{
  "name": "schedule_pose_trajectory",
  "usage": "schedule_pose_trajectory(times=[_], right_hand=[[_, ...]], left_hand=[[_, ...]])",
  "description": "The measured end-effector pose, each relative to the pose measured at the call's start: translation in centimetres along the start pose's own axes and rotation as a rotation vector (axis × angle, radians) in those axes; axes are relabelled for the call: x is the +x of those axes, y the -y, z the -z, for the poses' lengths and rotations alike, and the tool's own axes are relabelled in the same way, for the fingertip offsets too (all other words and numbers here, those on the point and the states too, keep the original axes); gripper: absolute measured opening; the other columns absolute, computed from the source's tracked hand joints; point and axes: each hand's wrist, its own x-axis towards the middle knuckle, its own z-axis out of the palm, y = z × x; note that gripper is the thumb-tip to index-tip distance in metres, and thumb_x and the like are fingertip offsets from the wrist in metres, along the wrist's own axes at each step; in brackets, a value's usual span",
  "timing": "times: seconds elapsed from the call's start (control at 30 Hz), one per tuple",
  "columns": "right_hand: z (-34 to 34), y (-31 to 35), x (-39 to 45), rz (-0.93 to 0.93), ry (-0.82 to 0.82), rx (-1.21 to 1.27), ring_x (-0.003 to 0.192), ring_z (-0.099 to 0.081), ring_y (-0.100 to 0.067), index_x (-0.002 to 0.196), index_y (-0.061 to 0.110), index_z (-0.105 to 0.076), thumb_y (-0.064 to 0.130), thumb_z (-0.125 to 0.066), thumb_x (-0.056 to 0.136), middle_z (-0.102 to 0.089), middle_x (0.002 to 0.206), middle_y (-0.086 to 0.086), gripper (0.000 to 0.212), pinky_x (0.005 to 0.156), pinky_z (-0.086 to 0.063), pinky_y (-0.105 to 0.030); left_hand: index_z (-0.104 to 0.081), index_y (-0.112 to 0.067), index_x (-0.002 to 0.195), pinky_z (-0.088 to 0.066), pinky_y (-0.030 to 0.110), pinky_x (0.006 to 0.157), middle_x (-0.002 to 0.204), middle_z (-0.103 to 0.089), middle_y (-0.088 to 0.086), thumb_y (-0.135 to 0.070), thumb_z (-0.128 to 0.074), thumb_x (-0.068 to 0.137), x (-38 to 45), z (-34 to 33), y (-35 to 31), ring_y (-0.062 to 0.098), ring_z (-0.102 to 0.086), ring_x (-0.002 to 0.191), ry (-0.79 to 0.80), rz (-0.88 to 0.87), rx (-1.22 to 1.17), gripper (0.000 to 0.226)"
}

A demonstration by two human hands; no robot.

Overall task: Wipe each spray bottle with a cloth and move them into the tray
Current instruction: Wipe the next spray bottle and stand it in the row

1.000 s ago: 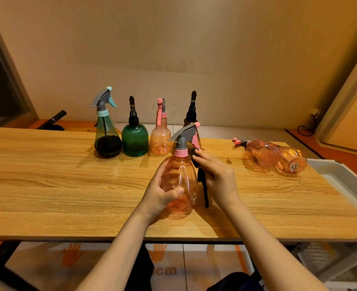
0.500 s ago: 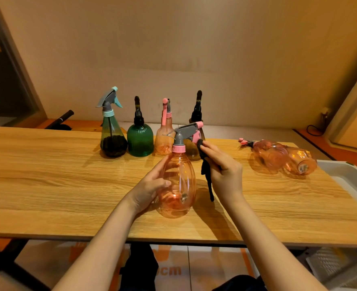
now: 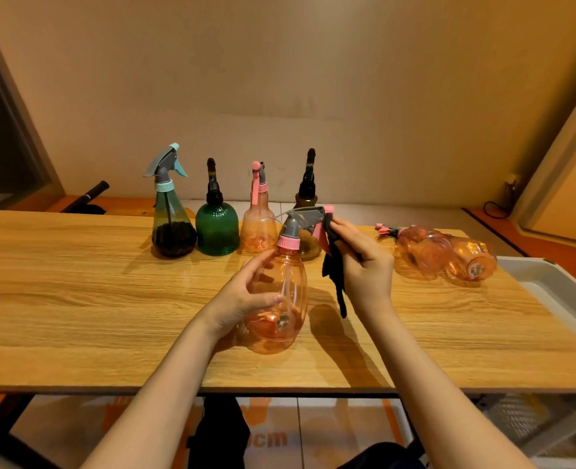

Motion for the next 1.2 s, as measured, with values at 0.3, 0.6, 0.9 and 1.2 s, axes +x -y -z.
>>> schedule_pose_trajectory(times=[0.3,0.6,0.9,1.2], right_hand=[[-1.1,0.6,-1.6,0.01,0.028,0.029,0.114,-0.053,0.001,0.116,0.014,-0.059,-0.01,-0.05,0.079,-0.059,0.116,0.007,0.044,0.099,-0.039,-0.015],[0.0,2.0,-0.6,0.012,-0.097,0.122,0.11,-0.059,-0.008,0.115,0.012,-0.06,0.0,-0.051,0.08,-0.063,0.113,0.004,0.037,0.098,-0.044,-0.024],[-1.2,1.4,-1.5,0.297,0.014,-0.185,0.114,-0.054,-0.012,0.115,0.003,-0.062,-0.012,-0.057,0.076,-0.055,0.121,-0.002,0.042,0.098,-0.044,-0.024],[0.3,2.2,-0.7,0.247,-0.04,-0.159,0.111,-0.056,-0.013,0.111,0.0,-0.064,-0.004,-0.054,0.082,-0.058,0.117,-0.003,0.031,0.098,-0.043,-0.02]], left_hand=[[-0.034,-0.029,0.139,-0.05,0.018,0.087,0.125,-0.053,-0.013,-0.039,-0.077,0.06,-0.6,-0.7,-1.3,-0.001,-0.056,0.111,-0.106,-0.032,0.056,0.09],[-0.04,-0.028,0.137,-0.045,0.025,0.092,0.129,-0.054,-0.003,-0.049,-0.078,0.053,-0.7,-0.6,-1.3,0.012,-0.052,0.119,-0.203,-0.027,0.147,0.095],[-0.04,-0.025,0.139,-0.049,0.026,0.091,0.123,-0.057,-0.009,-0.051,-0.074,0.05,-0.7,-1.2,-1.6,0.004,-0.055,0.112,-0.227,-0.035,0.085,0.098],[-0.038,-0.027,0.139,-0.049,0.011,0.078,0.121,-0.056,-0.015,-0.055,-0.071,0.048,-0.6,-1.9,-1.5,-0.004,-0.055,0.108,-0.213,-0.076,0.096,0.101]])
